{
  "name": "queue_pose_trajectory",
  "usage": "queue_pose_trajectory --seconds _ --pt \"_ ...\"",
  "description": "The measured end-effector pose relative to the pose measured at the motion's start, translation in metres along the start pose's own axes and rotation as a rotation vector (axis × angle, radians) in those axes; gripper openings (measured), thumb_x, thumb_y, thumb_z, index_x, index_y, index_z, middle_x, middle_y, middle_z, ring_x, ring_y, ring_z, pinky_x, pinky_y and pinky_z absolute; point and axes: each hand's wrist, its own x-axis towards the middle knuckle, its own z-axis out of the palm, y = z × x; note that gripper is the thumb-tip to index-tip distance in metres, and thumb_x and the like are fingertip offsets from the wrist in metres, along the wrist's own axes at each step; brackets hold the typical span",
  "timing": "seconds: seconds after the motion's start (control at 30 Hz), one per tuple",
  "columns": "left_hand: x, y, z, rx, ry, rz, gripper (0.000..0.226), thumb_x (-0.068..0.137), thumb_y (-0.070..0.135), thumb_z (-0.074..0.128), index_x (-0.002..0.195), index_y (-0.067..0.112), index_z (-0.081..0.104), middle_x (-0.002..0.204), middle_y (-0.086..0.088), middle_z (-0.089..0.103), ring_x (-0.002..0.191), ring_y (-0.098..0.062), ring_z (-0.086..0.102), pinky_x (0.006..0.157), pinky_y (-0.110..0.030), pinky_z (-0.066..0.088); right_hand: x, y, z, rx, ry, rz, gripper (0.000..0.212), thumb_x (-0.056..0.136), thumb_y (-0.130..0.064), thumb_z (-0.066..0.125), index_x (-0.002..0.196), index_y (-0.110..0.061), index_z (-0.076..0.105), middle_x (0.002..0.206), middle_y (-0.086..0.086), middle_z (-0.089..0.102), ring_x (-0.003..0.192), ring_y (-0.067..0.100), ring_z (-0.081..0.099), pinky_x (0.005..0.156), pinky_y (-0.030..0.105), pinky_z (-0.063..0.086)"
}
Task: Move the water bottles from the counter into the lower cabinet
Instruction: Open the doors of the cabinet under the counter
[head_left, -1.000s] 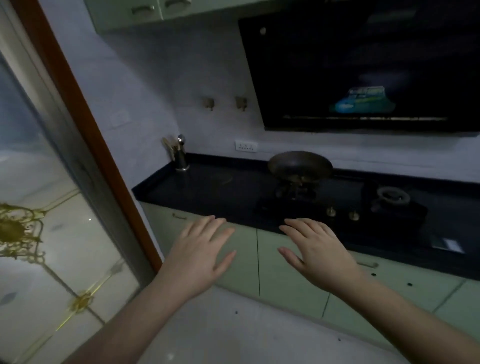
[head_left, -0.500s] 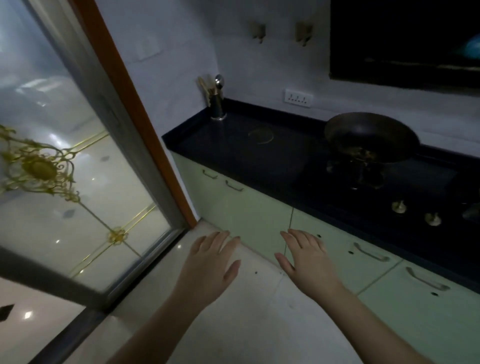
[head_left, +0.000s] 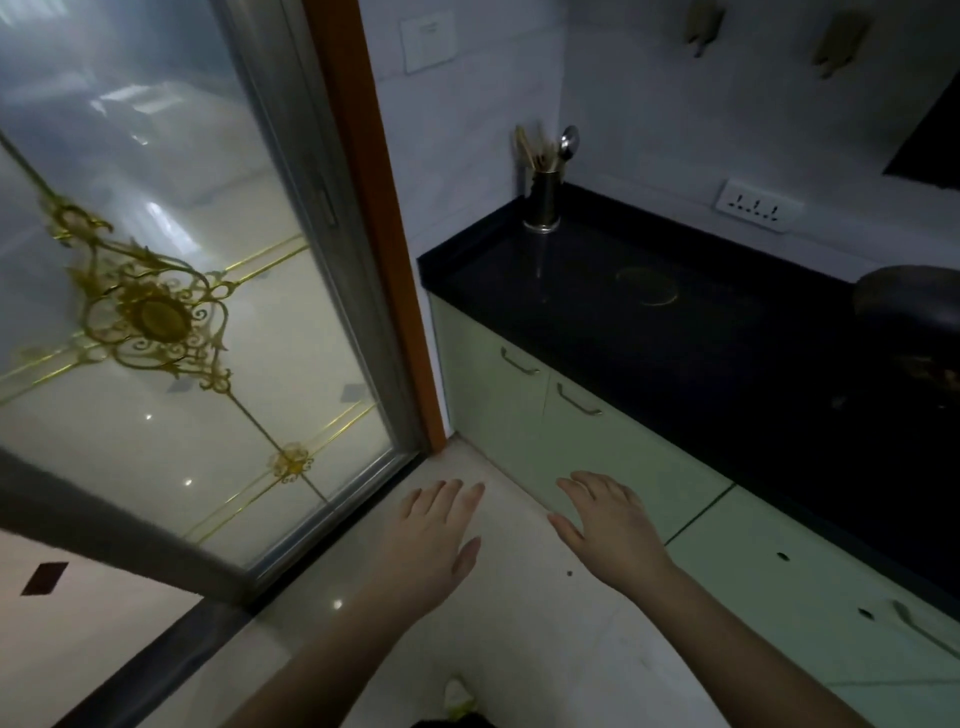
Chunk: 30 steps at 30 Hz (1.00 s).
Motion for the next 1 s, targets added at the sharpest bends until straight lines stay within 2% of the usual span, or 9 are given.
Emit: queue_pose_trajectory --seconds 0.07,0.27,0.43,0.53,0.73,0.8,0.87,0.93,1.0 --pt "0.017 -0.025 0.003 -0.005 -0.007 0.017 0.060 0.099 0.046 0.031 0.153 0.027 0.017 0.160 -0.006 0.025 0.146 -0.026 0.028 0.118 -0.042 0.019 0.020 -0.008 0.005 0.006 -0.009 0.047 0.093 0.073 -0.067 -0.005 0.147 -0.026 0.035 0.153 -0.001 0.036 0.139 0.018 0.032 0.112 0.032 0.019" --pt "0.090 -0.064 0.007 0.049 -0.056 0.160 0.061 0.097 0.043 0.041 0.152 0.024 0.023 0.157 -0.008 0.032 0.142 -0.028 0.035 0.116 -0.044 0.025 0.065 -0.009 0.024 0.039 -0.022 0.162 0.089 0.078 -0.063 -0.001 0.146 -0.021 0.038 0.150 0.003 0.039 0.135 0.021 0.037 0.111 0.035 0.023" --pt "0.165 -0.081 0.016 0.104 -0.107 0.286 0.061 0.093 0.040 0.047 0.149 0.022 0.032 0.151 -0.009 0.041 0.134 -0.028 0.043 0.111 -0.042 0.035 0.111 0.008 0.040 0.023 -0.048 0.278 0.065 0.089 -0.053 0.026 0.127 -0.013 0.061 0.128 0.010 0.063 0.114 0.027 0.061 0.096 0.042 0.047" --pt "0.212 -0.091 0.032 0.133 -0.145 0.340 0.060 0.093 0.036 0.048 0.149 0.020 0.033 0.153 -0.009 0.039 0.142 -0.027 0.035 0.116 -0.046 0.029 0.147 0.019 0.050 -0.003 -0.061 0.327 0.058 0.087 -0.049 0.034 0.119 -0.012 0.065 0.121 0.010 0.067 0.107 0.027 0.065 0.091 0.042 0.052" --pt "0.279 -0.108 0.061 0.193 -0.230 0.401 0.061 0.097 0.031 0.045 0.152 0.019 0.024 0.160 -0.011 0.024 0.149 -0.030 0.018 0.118 -0.046 0.013 0.214 0.037 0.076 -0.006 -0.157 0.392 0.060 0.090 -0.048 0.031 0.128 -0.013 0.060 0.136 0.015 0.057 0.124 0.031 0.055 0.104 0.046 0.042" --pt "0.291 -0.116 0.071 0.206 -0.252 0.467 0.065 0.088 0.029 0.060 0.148 0.018 0.037 0.155 -0.013 0.037 0.144 -0.032 0.032 0.114 -0.045 0.018 0.228 0.040 0.085 -0.016 -0.190 0.391 0.060 0.098 -0.047 0.030 0.147 -0.014 0.037 0.156 0.016 0.029 0.144 0.032 0.028 0.117 0.047 0.020" --pt "0.299 -0.121 0.083 0.229 -0.280 0.532 0.073 0.075 0.028 0.073 0.142 0.018 0.047 0.148 -0.014 0.047 0.136 -0.032 0.044 0.111 -0.047 0.023 0.237 0.044 0.095 -0.022 -0.232 0.421 0.064 0.100 -0.049 0.027 0.154 -0.016 0.015 0.162 0.014 0.001 0.149 0.031 0.004 0.119 0.047 0.003" --pt "0.309 -0.126 0.095 0.217 -0.290 0.595 0.080 0.071 0.026 0.076 0.144 0.018 0.044 0.150 -0.015 0.044 0.137 -0.033 0.043 0.112 -0.051 0.023 0.244 0.047 0.105 -0.045 -0.221 0.469 0.067 0.098 -0.051 0.032 0.154 -0.017 0.017 0.162 0.014 0.002 0.149 0.033 0.006 0.118 0.048 0.005" --pt "0.325 -0.131 0.110 0.200 -0.288 0.644 0.082 0.074 0.027 0.074 0.147 0.018 0.038 0.155 -0.014 0.036 0.142 -0.033 0.036 0.114 -0.051 0.023 0.253 0.048 0.115 -0.044 -0.211 0.525 0.068 0.092 -0.051 0.048 0.149 -0.016 0.035 0.158 0.017 0.021 0.145 0.035 0.025 0.115 0.050 0.018"
